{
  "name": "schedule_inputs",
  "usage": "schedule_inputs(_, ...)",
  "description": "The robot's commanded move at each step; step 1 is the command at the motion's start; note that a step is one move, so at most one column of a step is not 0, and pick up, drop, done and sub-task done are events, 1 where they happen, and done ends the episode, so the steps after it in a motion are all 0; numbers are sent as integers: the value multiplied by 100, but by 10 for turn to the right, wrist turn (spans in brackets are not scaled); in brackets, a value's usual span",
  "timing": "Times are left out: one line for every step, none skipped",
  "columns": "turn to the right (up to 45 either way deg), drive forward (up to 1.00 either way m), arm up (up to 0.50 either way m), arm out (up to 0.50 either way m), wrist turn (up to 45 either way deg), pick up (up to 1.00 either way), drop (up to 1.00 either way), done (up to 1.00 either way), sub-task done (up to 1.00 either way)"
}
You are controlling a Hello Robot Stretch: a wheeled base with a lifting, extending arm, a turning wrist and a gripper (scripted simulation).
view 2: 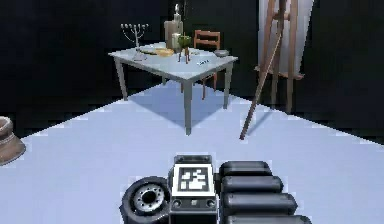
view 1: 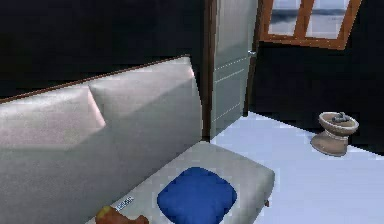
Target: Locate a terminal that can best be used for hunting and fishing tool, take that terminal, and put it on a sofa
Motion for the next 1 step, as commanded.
schedule_inputs(360,0,0,0,0,0,0,0,0)
